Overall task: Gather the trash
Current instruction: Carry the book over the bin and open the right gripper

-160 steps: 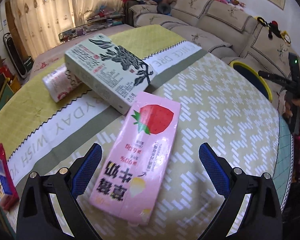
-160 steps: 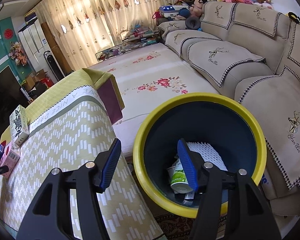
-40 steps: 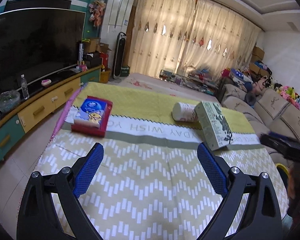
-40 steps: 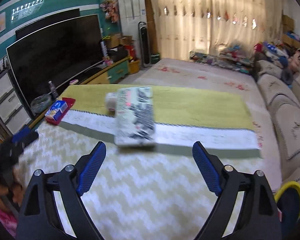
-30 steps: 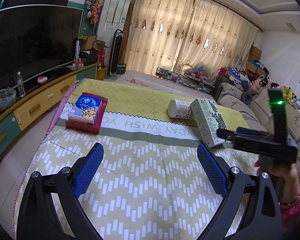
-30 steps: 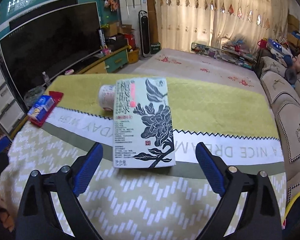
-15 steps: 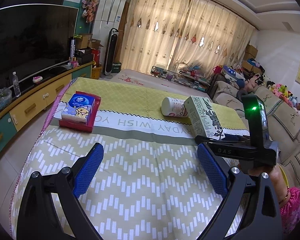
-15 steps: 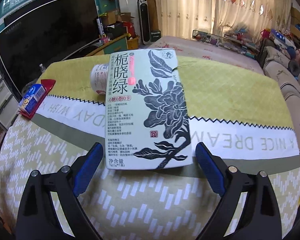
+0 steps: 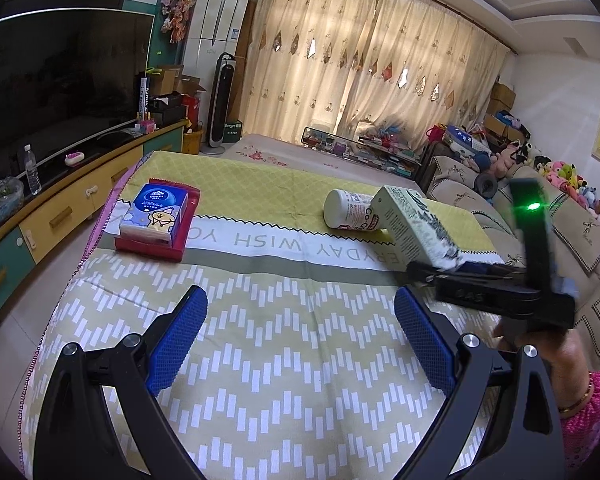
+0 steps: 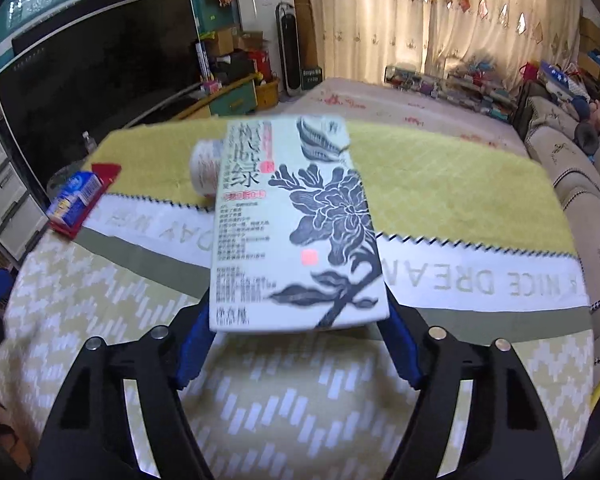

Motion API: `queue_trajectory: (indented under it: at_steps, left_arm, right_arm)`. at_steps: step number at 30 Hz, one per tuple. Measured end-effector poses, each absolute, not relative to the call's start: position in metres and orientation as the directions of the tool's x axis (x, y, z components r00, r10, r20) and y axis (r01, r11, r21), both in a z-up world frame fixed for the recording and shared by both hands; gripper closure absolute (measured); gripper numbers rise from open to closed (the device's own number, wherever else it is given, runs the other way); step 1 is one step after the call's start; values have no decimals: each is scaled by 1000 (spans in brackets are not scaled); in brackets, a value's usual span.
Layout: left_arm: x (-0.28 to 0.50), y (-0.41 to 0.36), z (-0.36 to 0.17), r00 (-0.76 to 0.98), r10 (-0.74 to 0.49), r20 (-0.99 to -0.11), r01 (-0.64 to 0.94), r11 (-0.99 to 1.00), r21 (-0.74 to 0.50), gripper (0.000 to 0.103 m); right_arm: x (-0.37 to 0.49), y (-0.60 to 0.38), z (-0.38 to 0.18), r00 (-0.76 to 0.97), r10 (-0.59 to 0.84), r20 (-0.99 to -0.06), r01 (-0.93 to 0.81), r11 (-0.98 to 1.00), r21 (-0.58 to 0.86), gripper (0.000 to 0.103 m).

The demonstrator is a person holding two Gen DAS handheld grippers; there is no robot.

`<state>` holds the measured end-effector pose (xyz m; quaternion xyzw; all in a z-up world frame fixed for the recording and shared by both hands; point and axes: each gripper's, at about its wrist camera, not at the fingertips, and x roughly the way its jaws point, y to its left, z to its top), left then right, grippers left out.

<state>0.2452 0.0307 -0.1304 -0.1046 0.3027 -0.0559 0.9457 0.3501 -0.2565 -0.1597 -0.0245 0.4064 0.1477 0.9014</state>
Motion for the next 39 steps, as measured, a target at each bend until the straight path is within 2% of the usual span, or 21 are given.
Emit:
queue_trajectory:
  at_steps: [16, 28, 33, 39]
  left_arm:
    - [245, 27, -131, 803, -175, -570, 54, 973, -223, 10]
    - [244, 22, -129, 804, -170, -569, 65, 978, -201, 10]
    - [244, 20, -129, 804, -170, -570, 70, 979, -193, 10]
    - [244, 20, -129, 804, -167, -571, 68, 979, -191, 10]
  right_arm:
    - [255, -307, -90, 691, 343, -636, -305, 937, 173, 34]
    - [185, -377, -82, 733, 324, -598, -204, 943, 262, 34]
    - [162, -419, -74, 778, 256, -573, -113, 955, 273, 34]
    - [146, -490, -68, 824, 70, -563, 92, 963, 253, 34]
